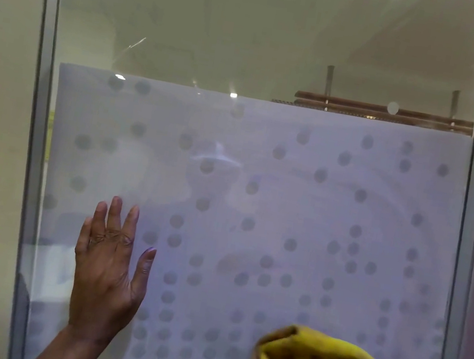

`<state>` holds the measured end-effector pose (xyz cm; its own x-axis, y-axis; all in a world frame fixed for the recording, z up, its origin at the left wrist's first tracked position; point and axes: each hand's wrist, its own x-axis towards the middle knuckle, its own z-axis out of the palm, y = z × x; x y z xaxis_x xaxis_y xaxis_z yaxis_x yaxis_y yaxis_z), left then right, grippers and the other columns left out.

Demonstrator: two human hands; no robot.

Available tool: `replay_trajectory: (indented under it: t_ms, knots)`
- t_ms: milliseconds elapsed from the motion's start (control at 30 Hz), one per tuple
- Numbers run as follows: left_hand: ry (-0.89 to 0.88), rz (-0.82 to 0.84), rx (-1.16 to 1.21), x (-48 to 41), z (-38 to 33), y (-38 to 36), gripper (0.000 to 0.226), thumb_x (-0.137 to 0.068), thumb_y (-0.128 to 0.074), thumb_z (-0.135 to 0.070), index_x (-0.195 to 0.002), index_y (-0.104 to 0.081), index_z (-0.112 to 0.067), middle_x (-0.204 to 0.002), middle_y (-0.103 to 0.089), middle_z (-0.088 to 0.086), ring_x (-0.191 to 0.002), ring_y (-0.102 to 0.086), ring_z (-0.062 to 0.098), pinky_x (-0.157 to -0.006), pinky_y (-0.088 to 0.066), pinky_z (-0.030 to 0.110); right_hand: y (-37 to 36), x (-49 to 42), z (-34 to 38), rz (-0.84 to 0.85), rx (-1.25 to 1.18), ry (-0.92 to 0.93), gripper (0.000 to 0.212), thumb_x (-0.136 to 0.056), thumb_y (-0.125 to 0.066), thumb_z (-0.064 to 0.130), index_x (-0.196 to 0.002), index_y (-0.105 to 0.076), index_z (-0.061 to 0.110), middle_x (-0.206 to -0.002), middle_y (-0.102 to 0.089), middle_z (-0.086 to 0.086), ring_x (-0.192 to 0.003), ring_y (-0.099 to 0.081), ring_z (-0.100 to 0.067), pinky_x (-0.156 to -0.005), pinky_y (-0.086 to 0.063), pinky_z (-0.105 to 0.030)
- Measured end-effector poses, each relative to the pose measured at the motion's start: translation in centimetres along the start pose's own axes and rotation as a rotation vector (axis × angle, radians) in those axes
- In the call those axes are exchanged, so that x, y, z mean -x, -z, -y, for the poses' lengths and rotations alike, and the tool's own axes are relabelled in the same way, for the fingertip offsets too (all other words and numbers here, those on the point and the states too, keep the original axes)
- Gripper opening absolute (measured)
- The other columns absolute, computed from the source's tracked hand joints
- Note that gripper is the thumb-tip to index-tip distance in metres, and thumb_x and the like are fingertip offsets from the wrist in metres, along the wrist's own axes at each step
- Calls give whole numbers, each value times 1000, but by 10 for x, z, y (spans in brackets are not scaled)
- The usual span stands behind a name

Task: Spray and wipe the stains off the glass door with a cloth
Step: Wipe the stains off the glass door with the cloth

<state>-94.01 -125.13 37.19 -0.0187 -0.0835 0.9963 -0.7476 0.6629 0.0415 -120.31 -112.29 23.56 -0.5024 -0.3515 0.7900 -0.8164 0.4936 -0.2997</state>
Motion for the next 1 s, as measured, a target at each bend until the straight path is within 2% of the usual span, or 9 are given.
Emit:
replay_trajectory:
  t_ms: [67,100,133,233,367,533,767,900,1000]
  knots:
    - [-32,-13,-13,2,2,0,66,-108,-32,-46,-161,-27,-7,-172,-21,16,-161,-15,34,-132,-12,48,4,-28,-25,173,-279,-341,59,-92,-12,38,-142,-41,40,-165,-25,-19,-157,-2,-30,-124,-10,-51]
    - [-30,-15,-15,1,3,0,66,-108,-33,-46,-161,-28,-7,-172,-21,16,-161,-16,34,-131,-13,49,7,-41,-38,221,-252,-480,59,-93,-11,38,-146,-37,38,-167,-19,-15,-157,-5,-31,-125,-10,-49]
    - [-32,-14,-25,0,3,-1,66,-108,-33,-46,-161,-29,-8,-172,-21,16,-161,-16,35,-131,-13,49,10,-54,-43,126,-273,-512,59,-92,-19,39,-148,-38,33,-166,-23,-17,-156,-12,-34,-123,-13,-51]
    - [-33,4,-35,1,2,-2,66,-107,-34,-47,-162,-26,-12,-173,-19,13,-161,-15,34,-132,-12,48,27,-81,-43,-452,-448,-494,60,-90,-38,39,-149,-27,35,-159,-39,-21,-149,-31,-36,-117,-25,-60]
    - [-38,7,-77,0,4,-4,66,-107,-31,-50,-163,-24,-17,-174,-15,11,-162,-13,33,-132,-9,45,50,-135,-41,-524,-593,-524,65,-94,-42,36,-149,-37,1,-159,-36,-25,-150,-27,-45,-117,-21,-61]
    - [-25,2,-81,0,2,-4,65,-107,-30,-50,-163,-26,-16,-174,-15,13,-162,-13,34,-132,-9,46,90,-203,-8,-583,-767,-467,71,-93,-43,39,-147,-41,-7,-161,-32,-25,-152,-20,-46,-122,-13,-61]
    - [-39,23,-103,0,-1,-1,67,-106,-29,-50,-163,-23,-15,-174,-15,14,-162,-11,34,-131,-9,46,154,-240,94,-543,-782,26,65,-90,-37,35,-146,-49,6,-160,-31,-26,-151,-19,-48,-122,-11,-62]
    - [-36,24,-98,-2,-2,1,66,-107,-28,-46,-159,-32,-6,-171,-20,19,-161,-13,34,-131,-10,48,155,-203,156,-391,-592,444,77,-74,-65,15,-149,-49,22,-164,-24,-24,-153,-12,-48,-121,-10,-64]
    - [6,-28,72,-2,-1,5,61,-109,-24,-38,-155,-39,0,-168,-31,14,-161,-20,27,-128,-19,54,133,-155,172,-284,-532,624,87,-64,-65,16,-149,-50,22,-166,-20,-21,-155,-6,-43,-121,-8,-62]
